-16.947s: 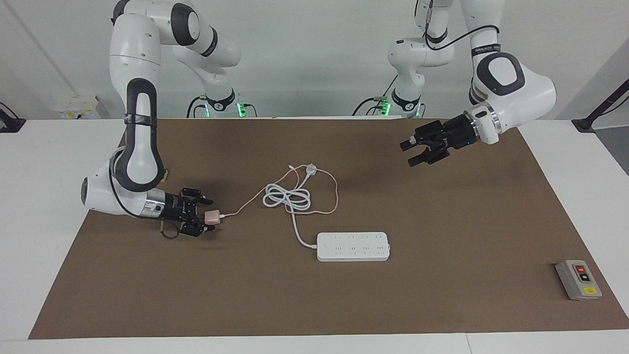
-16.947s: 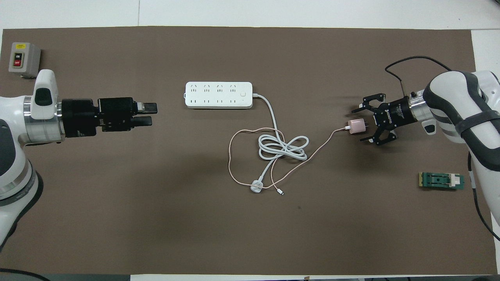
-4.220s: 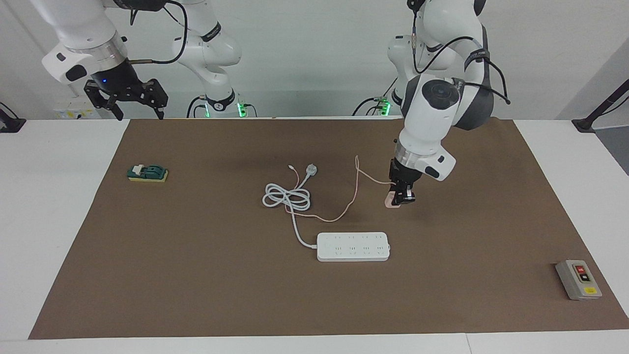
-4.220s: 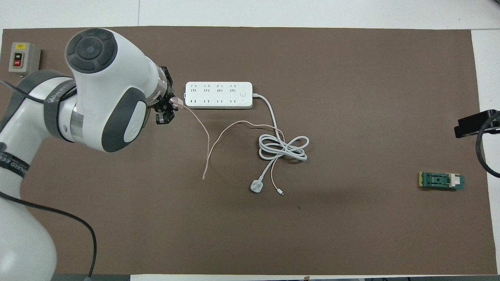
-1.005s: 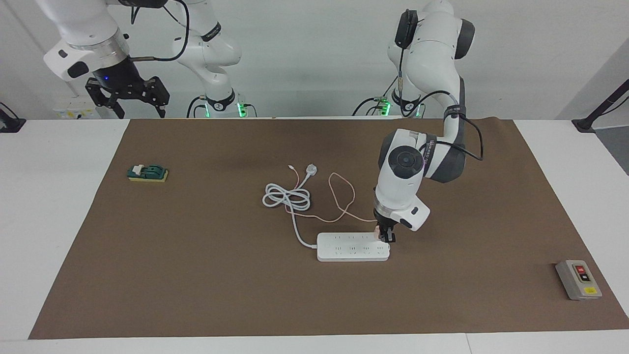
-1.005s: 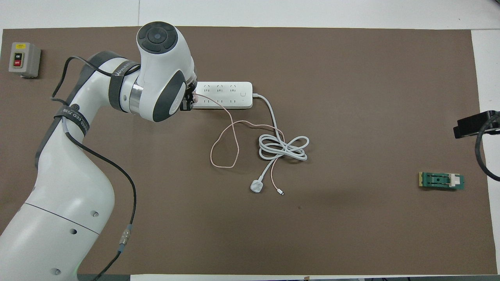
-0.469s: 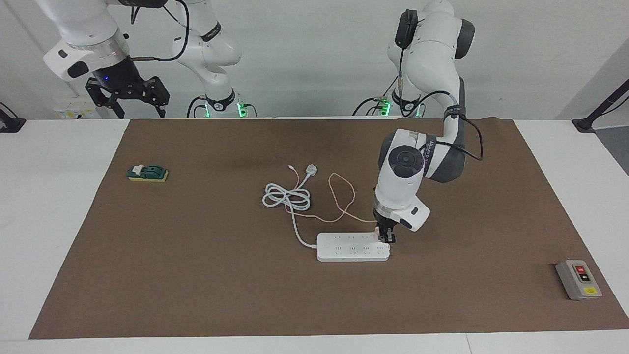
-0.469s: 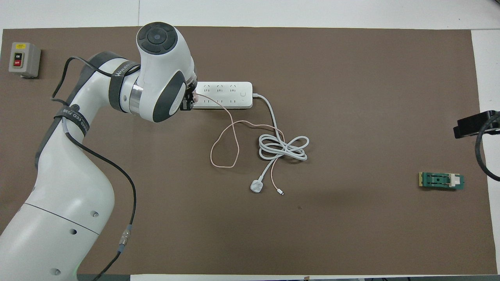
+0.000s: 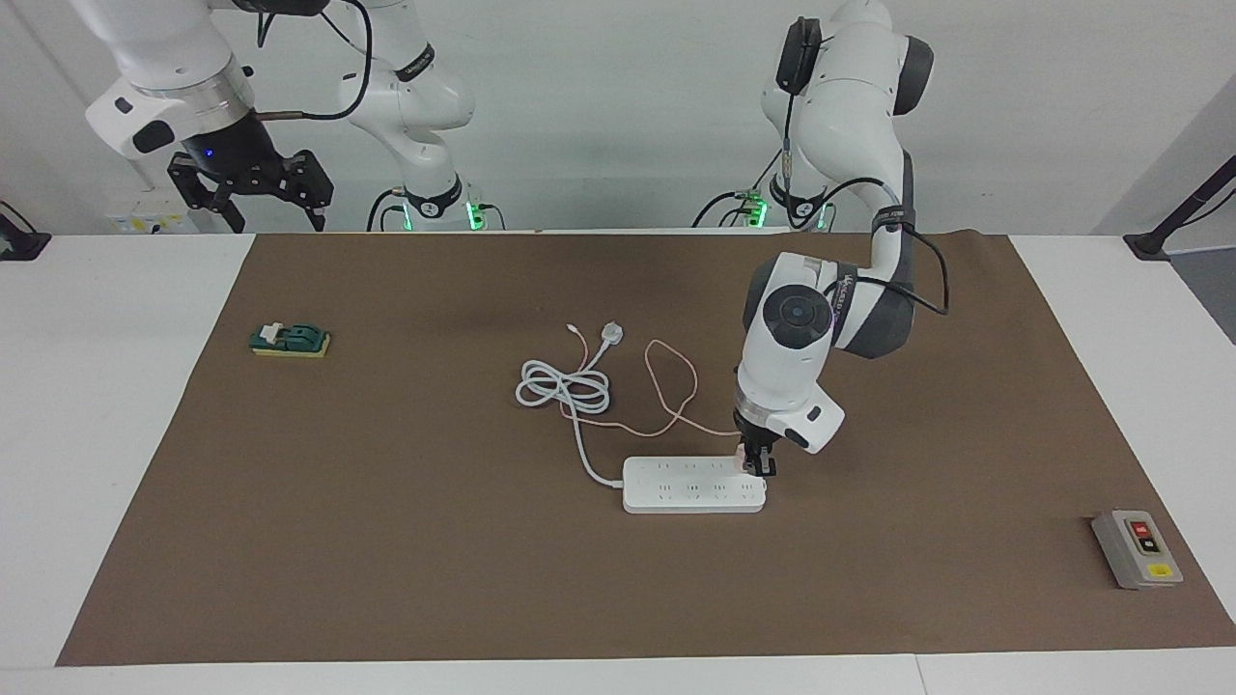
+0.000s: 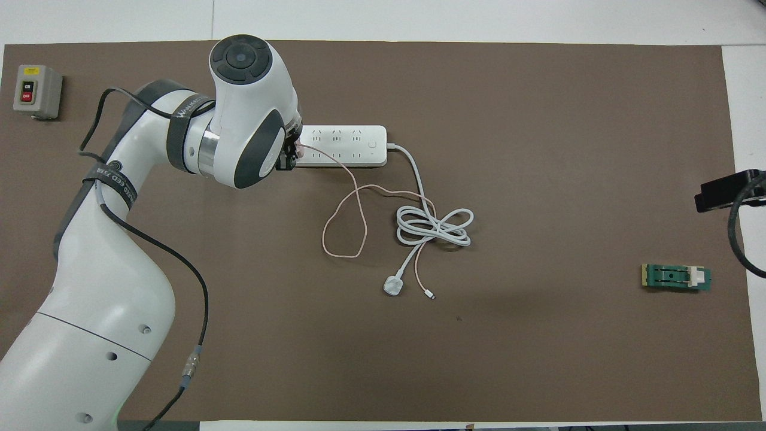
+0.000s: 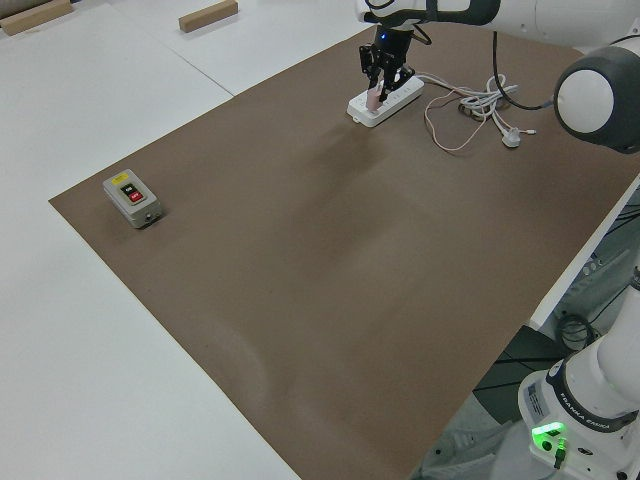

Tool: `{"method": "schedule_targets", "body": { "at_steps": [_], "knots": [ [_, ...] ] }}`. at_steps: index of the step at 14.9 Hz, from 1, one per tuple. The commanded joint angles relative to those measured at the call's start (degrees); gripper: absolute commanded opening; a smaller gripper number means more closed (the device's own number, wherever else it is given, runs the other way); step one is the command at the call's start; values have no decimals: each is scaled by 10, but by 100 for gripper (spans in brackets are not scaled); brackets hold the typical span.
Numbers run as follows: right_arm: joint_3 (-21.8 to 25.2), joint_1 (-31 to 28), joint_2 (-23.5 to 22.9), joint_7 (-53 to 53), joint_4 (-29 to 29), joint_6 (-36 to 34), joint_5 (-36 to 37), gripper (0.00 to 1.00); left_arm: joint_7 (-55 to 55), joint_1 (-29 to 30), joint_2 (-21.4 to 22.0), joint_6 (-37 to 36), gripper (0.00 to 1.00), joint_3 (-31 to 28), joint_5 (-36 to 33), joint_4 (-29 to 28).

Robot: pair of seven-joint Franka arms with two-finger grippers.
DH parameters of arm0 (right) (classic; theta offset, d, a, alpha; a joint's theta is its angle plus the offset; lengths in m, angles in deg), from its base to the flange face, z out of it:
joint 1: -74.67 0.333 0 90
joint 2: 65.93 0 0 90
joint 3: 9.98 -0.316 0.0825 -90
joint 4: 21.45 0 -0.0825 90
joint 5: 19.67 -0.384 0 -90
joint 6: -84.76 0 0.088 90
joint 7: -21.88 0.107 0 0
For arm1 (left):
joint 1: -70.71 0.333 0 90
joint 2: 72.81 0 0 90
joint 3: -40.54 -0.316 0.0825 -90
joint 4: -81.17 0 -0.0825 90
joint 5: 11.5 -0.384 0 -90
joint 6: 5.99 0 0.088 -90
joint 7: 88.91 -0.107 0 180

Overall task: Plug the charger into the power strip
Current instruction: 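Press the pink plug down into the power strip socket with the left gripper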

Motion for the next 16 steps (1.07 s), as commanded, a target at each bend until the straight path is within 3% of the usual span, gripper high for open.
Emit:
{"method": "schedule_targets", "body": {
  "at_steps": [1,10,16],
  "knots": [
    [-7,-7,11,7,-15,10,-1,100,-8,1,15,14,0,0,-5,-32],
    [-7,-6,11,7,-15,9,0,100,-9,-1,17,38,0,0,-5,-45],
    [-7,-6,11,7,-15,10,0,100,-35,3,33,74,0,0,-4,-95]
  ]
}}
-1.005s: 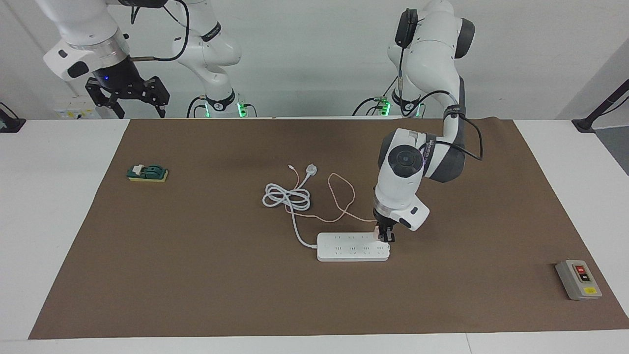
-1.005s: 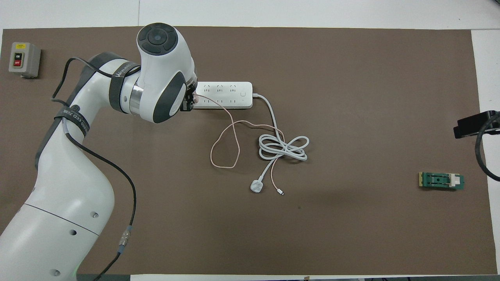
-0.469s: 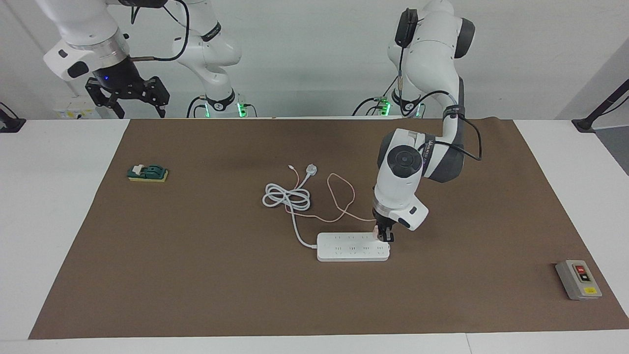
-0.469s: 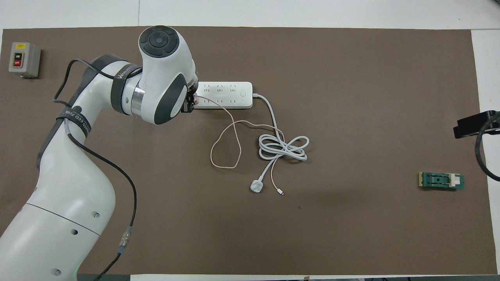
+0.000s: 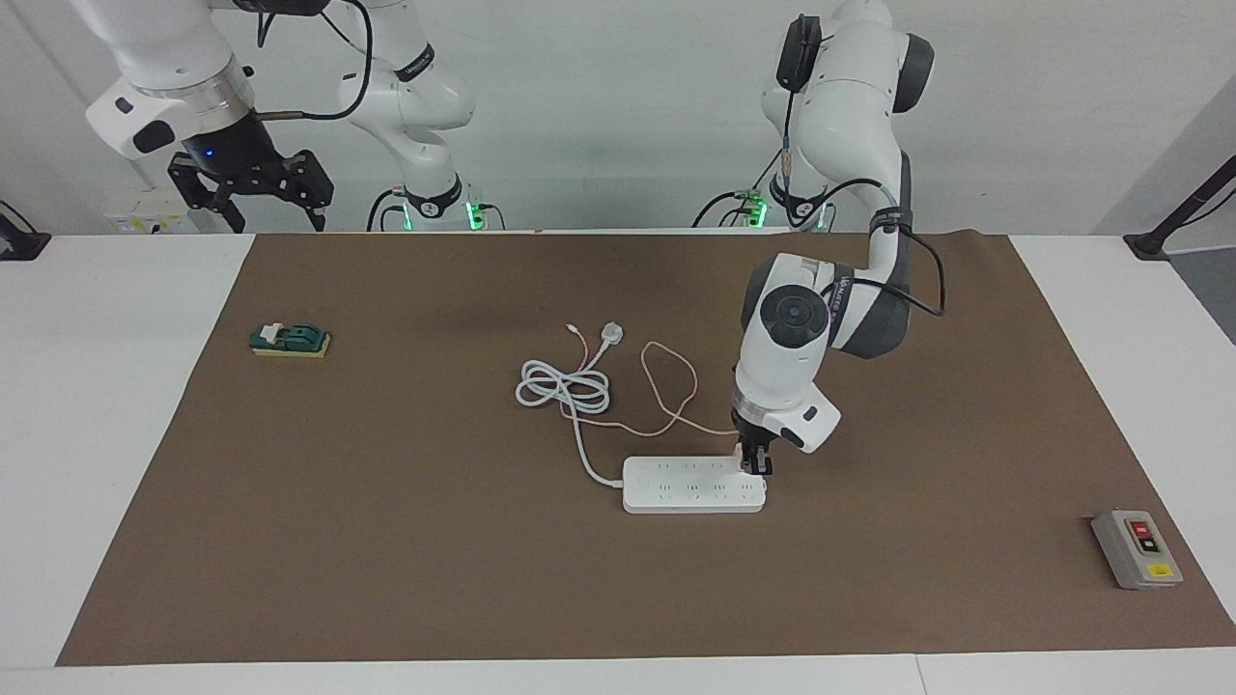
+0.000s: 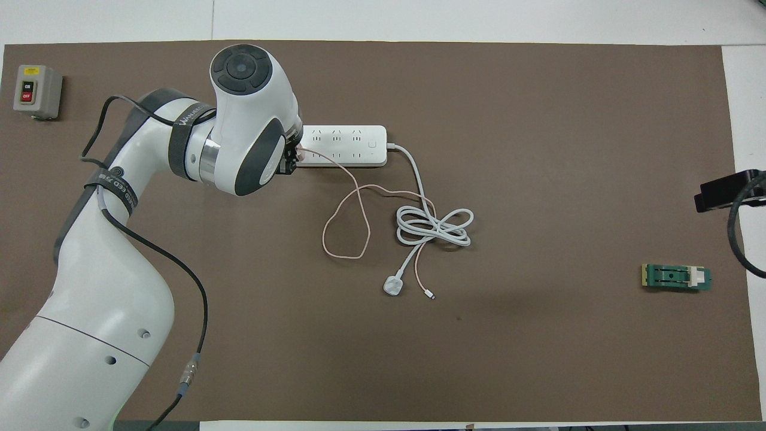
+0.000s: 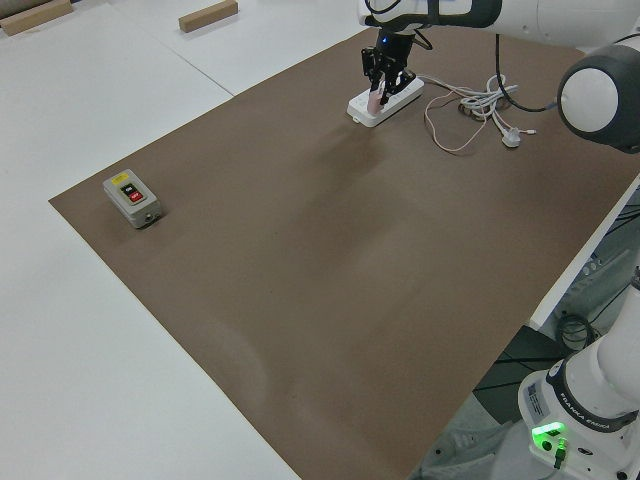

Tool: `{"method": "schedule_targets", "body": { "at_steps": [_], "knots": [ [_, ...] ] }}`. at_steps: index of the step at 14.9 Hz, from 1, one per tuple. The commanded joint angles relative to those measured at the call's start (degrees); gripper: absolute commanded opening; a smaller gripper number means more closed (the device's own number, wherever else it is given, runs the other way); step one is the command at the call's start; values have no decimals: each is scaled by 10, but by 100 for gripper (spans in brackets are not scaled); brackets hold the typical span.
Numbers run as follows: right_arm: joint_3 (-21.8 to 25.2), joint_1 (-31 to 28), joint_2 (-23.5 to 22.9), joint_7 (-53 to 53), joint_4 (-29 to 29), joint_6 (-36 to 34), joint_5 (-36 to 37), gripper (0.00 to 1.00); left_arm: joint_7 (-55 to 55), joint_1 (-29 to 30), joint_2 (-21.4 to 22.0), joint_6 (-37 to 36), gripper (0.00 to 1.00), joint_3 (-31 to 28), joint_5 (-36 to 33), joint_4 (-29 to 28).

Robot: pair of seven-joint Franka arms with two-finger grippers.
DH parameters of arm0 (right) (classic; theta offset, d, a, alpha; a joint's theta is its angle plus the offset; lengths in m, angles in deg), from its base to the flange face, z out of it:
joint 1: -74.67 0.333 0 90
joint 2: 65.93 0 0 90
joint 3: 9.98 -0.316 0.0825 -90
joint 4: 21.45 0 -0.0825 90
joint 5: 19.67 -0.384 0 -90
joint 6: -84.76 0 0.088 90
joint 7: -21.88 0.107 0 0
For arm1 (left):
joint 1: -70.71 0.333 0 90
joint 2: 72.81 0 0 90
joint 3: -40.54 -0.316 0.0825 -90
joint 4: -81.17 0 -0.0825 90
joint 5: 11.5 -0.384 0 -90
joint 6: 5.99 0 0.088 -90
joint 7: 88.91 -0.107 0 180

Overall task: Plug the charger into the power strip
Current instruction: 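Press the pink plug down into the power strip socket with the left gripper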

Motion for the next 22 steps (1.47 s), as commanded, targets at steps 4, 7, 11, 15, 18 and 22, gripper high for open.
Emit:
{"method": "schedule_targets", "body": {
  "at_steps": [4,7,11,15,18,22],
  "knots": [
    [-6,-6,11,6,-15,9,0,100,-14,5,29,80,0,-1,-4,-93],
    [-7,-6,12,6,-15,9,0,100,-9,1,36,91,0,-1,-5,-117],
    [-7,-6,11,6,-15,10,0,100,-8,-6,34,75,0,-3,-5,-112],
    [-7,-6,11,6,-15,9,0,100,-11,-1,3,-4,0,-2,-10,-52],
    [-6,-6,11,6,-15,9,0,100,-12,0,-17,-30,0,-1,-6,-15],
    [-7,-6,12,6,-15,9,-1,100,-12,-2,-17,-14,0,-1,-6,-21]
  ]
}}
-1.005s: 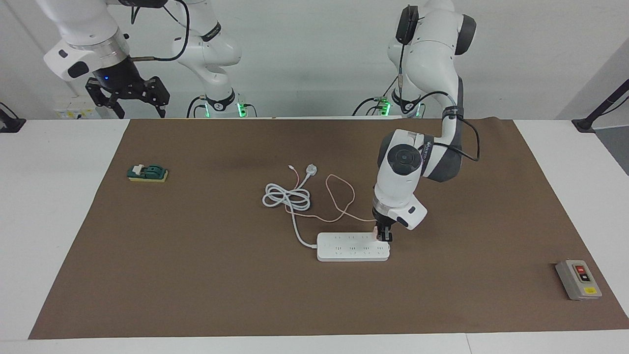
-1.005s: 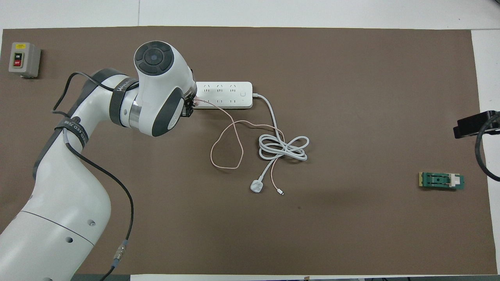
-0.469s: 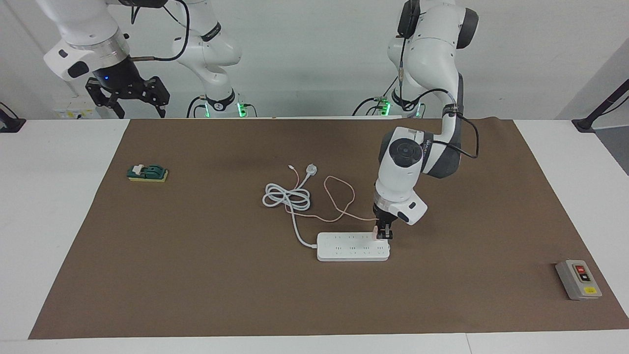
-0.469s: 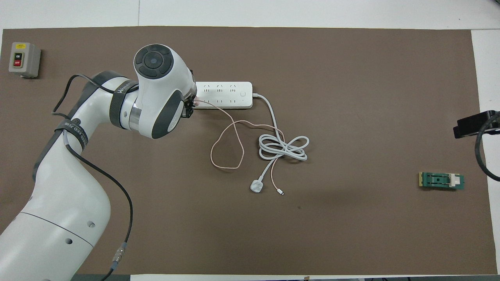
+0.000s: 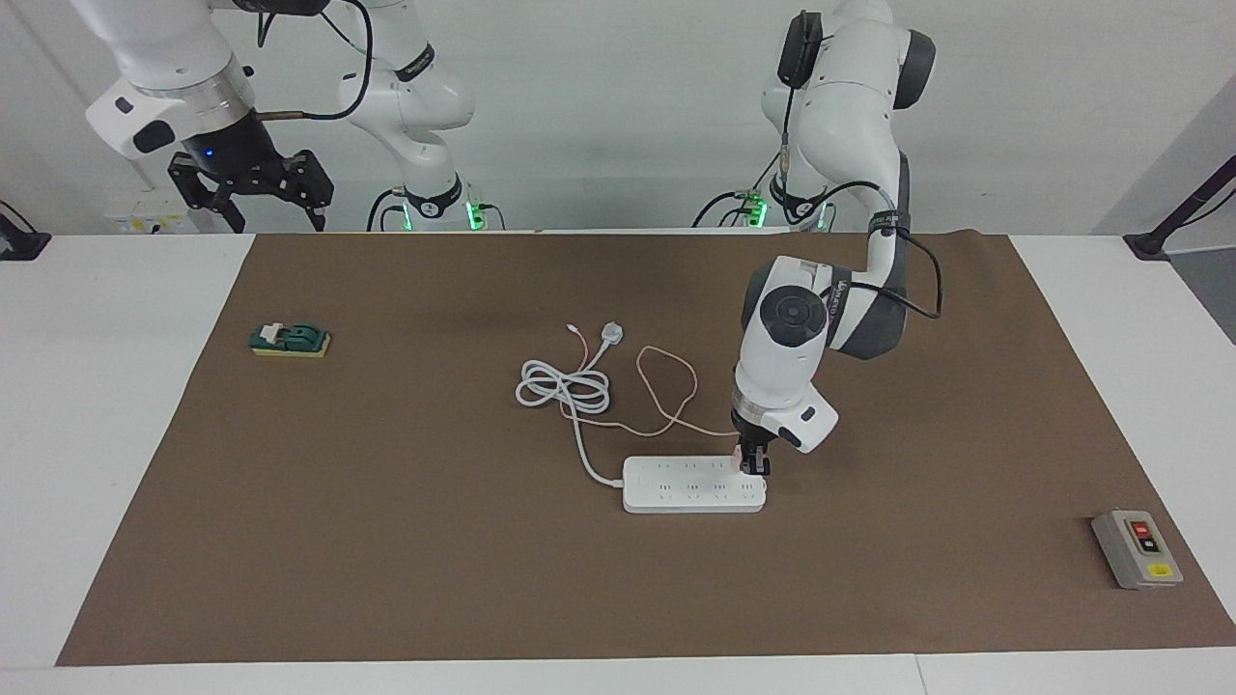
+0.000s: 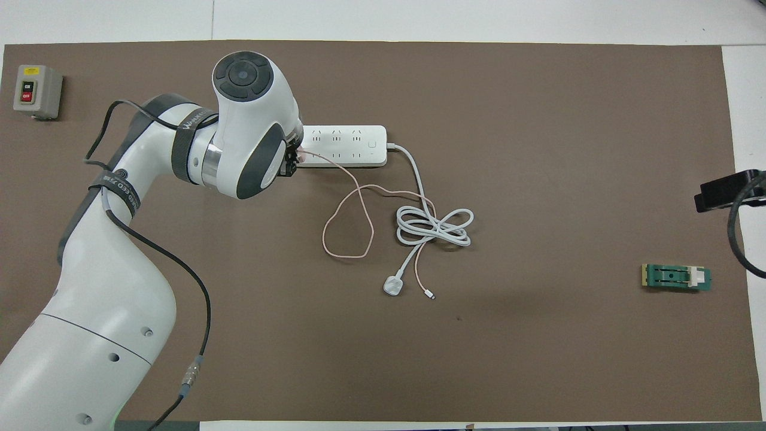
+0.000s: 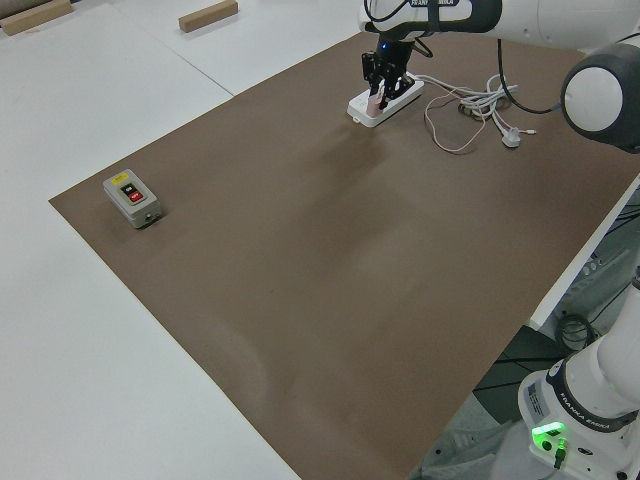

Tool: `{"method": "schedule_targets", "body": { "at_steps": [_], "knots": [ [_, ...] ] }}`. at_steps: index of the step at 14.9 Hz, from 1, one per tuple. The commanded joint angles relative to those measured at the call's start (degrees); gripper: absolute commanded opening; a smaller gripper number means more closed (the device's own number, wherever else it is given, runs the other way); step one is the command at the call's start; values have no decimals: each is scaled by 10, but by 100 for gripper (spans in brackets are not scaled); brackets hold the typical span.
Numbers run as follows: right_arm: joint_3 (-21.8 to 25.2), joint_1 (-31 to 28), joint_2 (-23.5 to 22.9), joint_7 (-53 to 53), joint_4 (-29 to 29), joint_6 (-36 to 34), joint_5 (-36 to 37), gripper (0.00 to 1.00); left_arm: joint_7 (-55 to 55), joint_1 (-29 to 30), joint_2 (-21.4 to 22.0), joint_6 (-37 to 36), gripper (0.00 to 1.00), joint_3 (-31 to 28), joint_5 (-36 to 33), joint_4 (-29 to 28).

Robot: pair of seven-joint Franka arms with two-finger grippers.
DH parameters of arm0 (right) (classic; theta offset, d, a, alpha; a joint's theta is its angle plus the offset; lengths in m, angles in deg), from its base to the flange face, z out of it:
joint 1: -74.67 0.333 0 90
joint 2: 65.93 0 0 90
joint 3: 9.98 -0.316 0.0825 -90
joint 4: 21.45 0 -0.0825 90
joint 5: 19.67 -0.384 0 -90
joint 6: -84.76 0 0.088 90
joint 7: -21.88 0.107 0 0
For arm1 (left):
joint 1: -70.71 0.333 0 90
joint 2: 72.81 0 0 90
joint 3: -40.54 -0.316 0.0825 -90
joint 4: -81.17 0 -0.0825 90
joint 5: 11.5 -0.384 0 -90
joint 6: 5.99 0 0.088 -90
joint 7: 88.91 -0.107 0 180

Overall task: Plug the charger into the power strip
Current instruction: 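Press the pink plug down into the power strip socket with the left gripper, then open the left gripper and lift it away from the plug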

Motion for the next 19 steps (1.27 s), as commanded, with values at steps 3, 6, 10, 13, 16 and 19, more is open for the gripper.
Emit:
{"method": "schedule_targets", "body": {
  "at_steps": [3,6,10,13,16,19],
  "knots": [
    [-7,-6,11,6,-15,9,-1,100,-5,-6,-14,-2,0,-2,-2,-28],
    [-6,-6,11,6,-15,9,0,100,-4,-8,-11,19,0,-2,-2,-47],
    [-7,-6,12,6,-15,9,-1,100,-15,0,9,1,37,-1,0,-36],
    [-6,-6,12,6,-15,9,0,100,-18,16,46,-18,100,0,5,-38],
    [-7,-6,12,6,-15,10,0,100,-44,32,87,-46,100,-1,37,-39],
    [-7,-6,12,6,-15,10,-1,100,-67,41,128,-71,100,-1,45,-37]
  ]
}}
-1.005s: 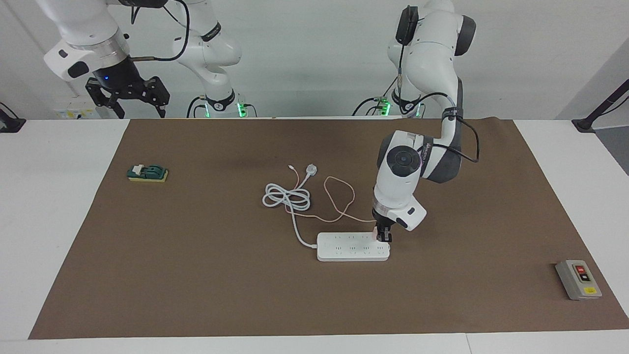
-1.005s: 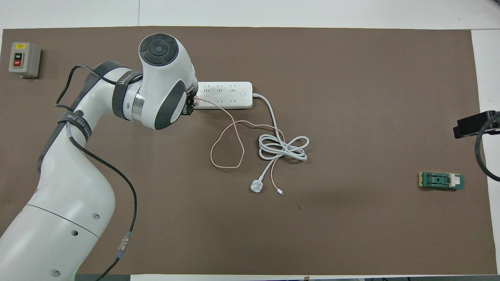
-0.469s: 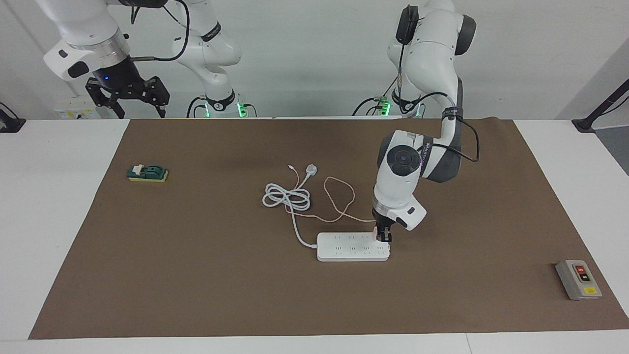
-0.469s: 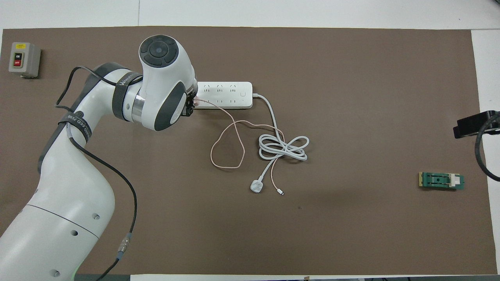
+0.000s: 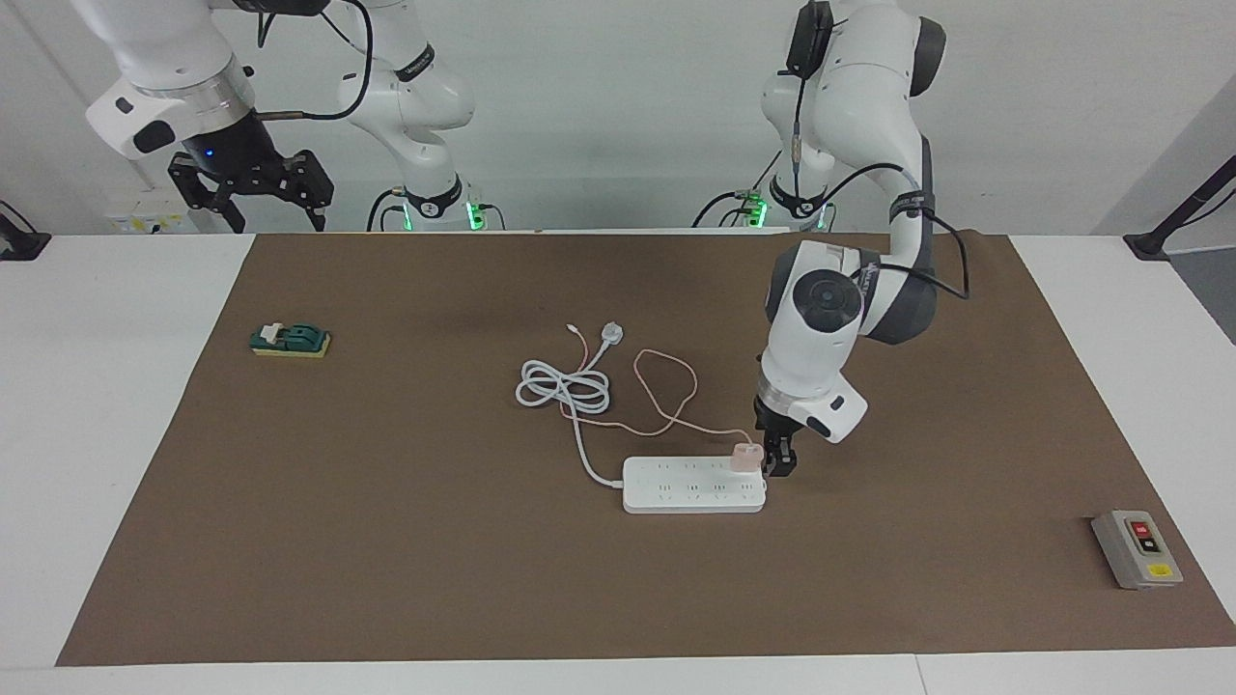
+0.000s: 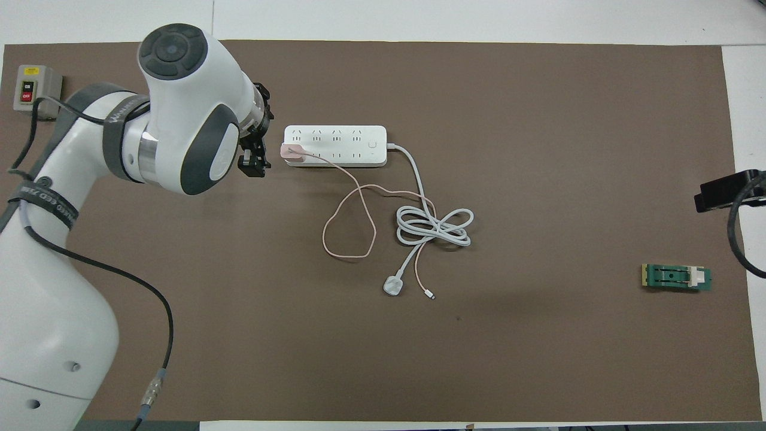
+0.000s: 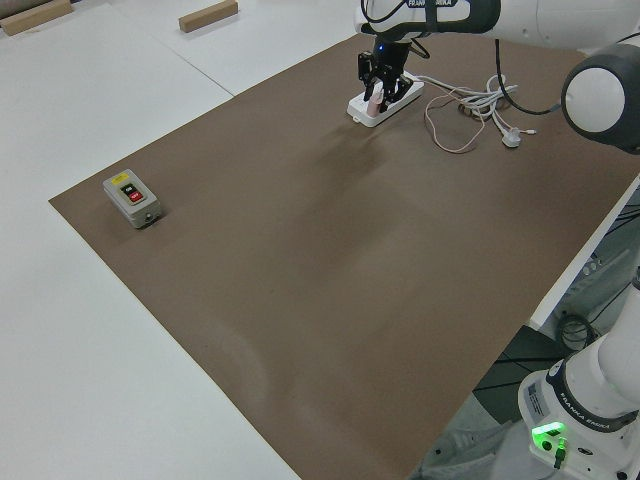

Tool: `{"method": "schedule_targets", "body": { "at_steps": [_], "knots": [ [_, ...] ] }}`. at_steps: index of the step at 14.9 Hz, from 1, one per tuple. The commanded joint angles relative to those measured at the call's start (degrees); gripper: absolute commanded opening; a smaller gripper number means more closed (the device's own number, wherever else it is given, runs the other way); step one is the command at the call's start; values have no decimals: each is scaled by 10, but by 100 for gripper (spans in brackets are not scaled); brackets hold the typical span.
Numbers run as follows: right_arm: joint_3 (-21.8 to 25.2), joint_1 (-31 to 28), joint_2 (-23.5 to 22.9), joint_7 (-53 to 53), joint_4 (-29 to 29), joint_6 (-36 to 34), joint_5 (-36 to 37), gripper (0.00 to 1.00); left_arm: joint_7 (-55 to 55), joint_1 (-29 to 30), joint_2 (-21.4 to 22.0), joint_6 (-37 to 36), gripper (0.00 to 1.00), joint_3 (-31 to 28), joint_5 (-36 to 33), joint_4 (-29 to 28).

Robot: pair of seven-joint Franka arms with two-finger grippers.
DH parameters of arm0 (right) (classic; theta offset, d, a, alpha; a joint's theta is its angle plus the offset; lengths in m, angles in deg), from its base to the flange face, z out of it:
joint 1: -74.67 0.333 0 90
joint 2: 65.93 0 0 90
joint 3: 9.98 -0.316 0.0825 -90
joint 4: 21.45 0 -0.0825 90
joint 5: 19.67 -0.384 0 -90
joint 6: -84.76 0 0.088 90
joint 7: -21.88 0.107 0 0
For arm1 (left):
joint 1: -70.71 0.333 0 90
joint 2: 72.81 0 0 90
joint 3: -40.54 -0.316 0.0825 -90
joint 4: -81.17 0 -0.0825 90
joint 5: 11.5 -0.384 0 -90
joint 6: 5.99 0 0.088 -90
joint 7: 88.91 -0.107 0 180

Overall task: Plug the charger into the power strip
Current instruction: 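Open the left gripper and lift it away from the plug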

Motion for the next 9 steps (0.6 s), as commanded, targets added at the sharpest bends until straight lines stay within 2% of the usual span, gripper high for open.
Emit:
{"method": "schedule_targets", "body": {
  "at_steps": [1,5,9],
  "knots": [
    [-6,-6,11,6,-15,9,0,100,-39,10,56,-35,100,1,11,-23],
    [-6,-6,12,6,-15,9,0,100,-177,22,107,-86,100,-7,11,-19],
    [-6,-6,12,6,-15,9,0,100,-423,91,176,-181,100,-5,16,-12]
  ]
}}
